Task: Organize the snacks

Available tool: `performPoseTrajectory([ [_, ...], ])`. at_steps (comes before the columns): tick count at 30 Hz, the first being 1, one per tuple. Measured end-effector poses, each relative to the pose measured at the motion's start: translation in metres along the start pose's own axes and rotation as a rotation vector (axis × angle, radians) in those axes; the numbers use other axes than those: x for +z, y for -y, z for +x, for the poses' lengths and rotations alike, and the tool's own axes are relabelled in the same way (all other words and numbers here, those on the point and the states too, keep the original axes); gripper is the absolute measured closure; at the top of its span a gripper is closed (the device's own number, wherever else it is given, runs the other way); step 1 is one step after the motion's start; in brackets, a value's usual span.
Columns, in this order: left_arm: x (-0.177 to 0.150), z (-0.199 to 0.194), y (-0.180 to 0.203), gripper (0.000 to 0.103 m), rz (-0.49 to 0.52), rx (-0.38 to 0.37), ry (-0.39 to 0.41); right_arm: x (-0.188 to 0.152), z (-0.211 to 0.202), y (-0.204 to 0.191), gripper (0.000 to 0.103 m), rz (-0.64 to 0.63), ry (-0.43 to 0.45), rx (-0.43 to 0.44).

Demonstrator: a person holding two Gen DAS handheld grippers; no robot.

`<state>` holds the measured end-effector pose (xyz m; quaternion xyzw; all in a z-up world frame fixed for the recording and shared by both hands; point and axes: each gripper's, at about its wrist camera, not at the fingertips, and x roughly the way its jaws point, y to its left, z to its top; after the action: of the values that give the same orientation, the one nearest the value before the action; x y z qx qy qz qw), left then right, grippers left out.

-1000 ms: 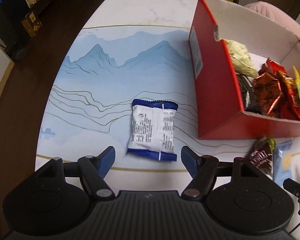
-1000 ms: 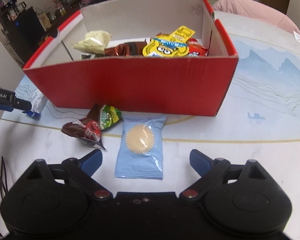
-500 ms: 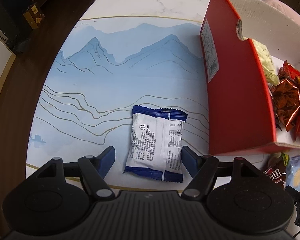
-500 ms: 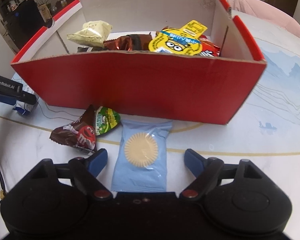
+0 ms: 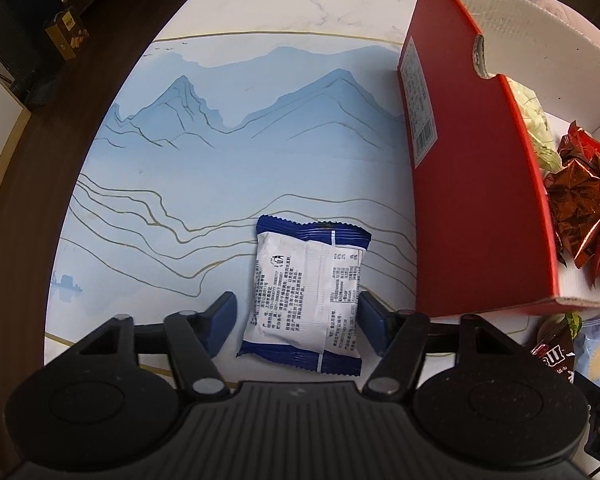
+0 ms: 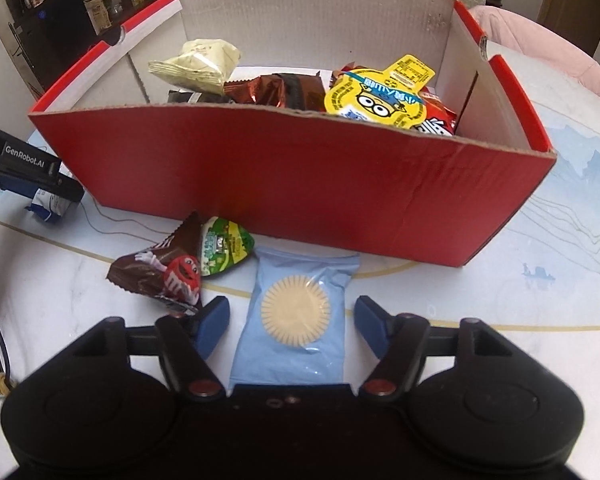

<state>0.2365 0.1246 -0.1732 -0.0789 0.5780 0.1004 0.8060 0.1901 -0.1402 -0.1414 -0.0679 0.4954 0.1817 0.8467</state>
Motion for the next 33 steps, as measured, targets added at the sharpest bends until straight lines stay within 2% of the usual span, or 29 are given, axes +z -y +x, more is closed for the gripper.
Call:
performPoseTrajectory([
  [6,-0.002,-0.002,0.002,0.052,-0.022,0.001,-0.002,-0.005,-0.005,0.001,0.054,-0.027,0.012,-0.018],
  [8,-0.004,-0.003,0.001,0.053,-0.038,-0.002,-0.008,-0.005,-0.007,0.002,0.057,-0.019,0.011,-0.011],
  [15,-0.018,-0.013,-0.006,0.053,-0.083,-0.015,-0.011,-0.012,-0.017,0.006,0.057,0.012,0.015,0.0],
  [21,-0.036,-0.037,-0.011,0.053,-0.103,-0.009,0.007,-0.018,-0.039,0.01,0.057,0.028,0.037,0.024],
  [33,-0.051,-0.102,-0.006,0.053,-0.141,-0.094,0.072,-0.006,-0.095,0.019,0.057,0.06,0.129,0.087],
])
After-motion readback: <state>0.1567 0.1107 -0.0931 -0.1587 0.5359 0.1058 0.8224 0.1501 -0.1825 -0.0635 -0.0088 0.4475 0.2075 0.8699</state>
